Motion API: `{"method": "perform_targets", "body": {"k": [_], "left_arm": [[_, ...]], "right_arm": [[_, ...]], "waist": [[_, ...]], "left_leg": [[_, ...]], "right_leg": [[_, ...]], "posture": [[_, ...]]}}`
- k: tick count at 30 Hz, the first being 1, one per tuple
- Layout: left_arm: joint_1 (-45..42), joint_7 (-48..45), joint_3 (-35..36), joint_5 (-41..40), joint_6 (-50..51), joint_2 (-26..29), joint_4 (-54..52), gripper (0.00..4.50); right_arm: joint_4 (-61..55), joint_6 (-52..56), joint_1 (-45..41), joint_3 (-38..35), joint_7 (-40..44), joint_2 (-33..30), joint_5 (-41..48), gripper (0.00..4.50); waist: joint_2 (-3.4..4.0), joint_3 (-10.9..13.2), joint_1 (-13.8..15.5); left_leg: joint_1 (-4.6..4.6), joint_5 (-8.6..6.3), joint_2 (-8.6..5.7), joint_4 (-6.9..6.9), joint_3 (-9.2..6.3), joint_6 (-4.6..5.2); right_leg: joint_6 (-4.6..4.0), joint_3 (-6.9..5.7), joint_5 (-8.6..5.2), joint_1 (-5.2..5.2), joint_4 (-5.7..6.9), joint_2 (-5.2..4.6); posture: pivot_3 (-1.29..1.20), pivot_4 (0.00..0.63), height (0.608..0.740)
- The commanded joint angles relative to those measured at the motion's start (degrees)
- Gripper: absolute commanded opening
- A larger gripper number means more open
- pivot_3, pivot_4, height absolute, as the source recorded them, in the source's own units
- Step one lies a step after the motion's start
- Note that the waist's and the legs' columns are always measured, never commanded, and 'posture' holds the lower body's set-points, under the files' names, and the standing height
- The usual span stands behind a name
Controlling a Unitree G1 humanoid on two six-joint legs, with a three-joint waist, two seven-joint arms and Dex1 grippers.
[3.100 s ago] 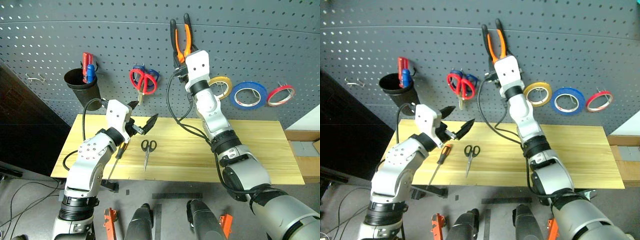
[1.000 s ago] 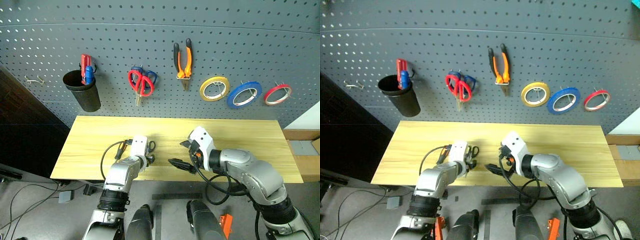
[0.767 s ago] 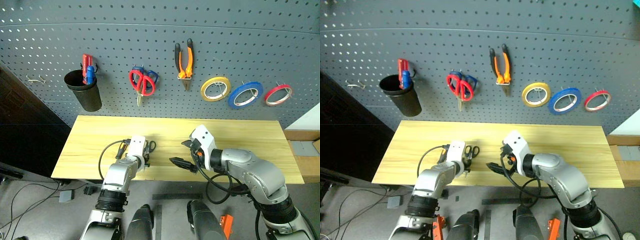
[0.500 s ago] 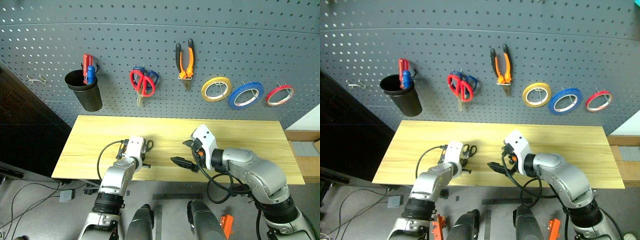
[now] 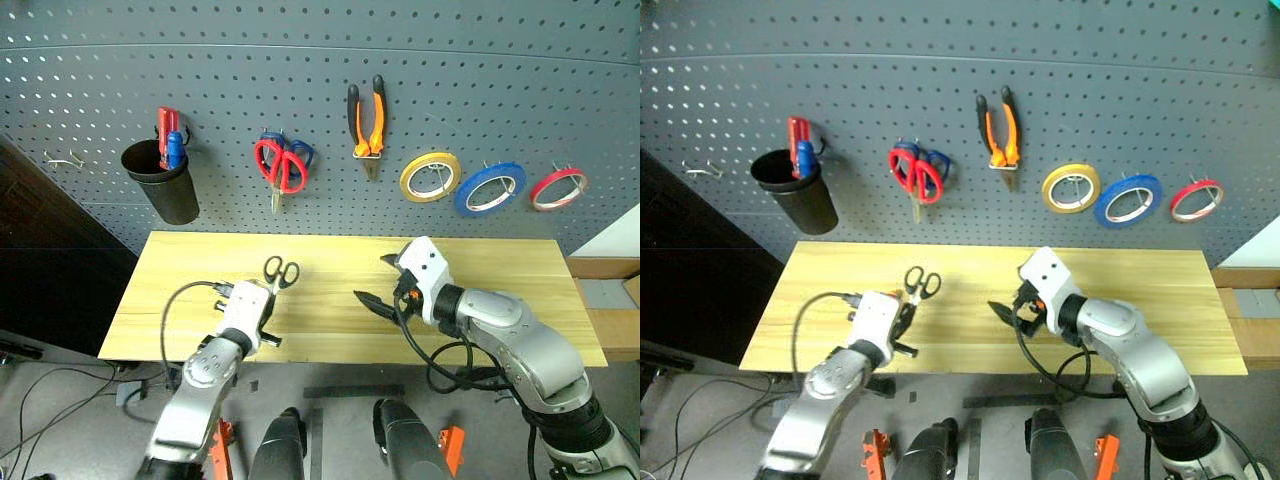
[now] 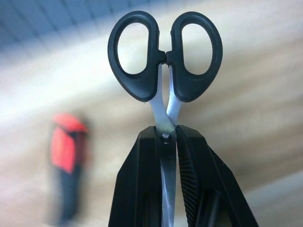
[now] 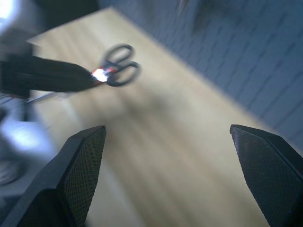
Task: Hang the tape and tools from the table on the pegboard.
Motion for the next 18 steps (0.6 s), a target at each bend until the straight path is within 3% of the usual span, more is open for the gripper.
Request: {"method": "perform_targets", "body": {"k": [1, 8, 18], "left_arm": [[3.7, 0.1, 3.3, 3.3, -8.8, 2.7, -9.1, 0.21], [0.1, -1.2, 8.7, 1.9, -11.6, 4.0, -14.7, 0.21], [-18.4, -5.6, 8.3, -0.8, -9.8, 4.1, -3.4, 0.21]], "right_arm": [[-3.2, -5.9, 0.0, -3.0, 0.6, 1.3, 1.2, 4.5], [-1.4, -8.8, -2.2, -5.0, 0.0, 4.0, 1.7, 4.5], [2.4, -10.4, -6.6, -4.5, 0.1, 5.8, 0.9, 4.5]], "waist": [[-0.01, 0.0, 0.0], [-0.01, 0.0, 0.3], [-0.02, 0.0, 0.1]], "left_leg": [[-0.02, 0.0, 0.01, -0.04, 0.03, 0.0], [-0.13, -0.01, 0.0, -0.11, -0.01, -0.01], [-0.13, 0.0, 0.0, 0.03, -0.01, 0.0]], "right_leg": [[0.0, 0.01, 0.02, 0.01, -0.11, 0.0], [0.03, -0.04, 0.05, -0.01, -0.22, -0.01], [-0.05, -0.05, 0.22, 0.03, -0.14, 0.03]], "posture": [[-0.16, 0.246, 0.74], [-0.14, 0.233, 0.74], [-0.15, 0.231, 0.74]]}}
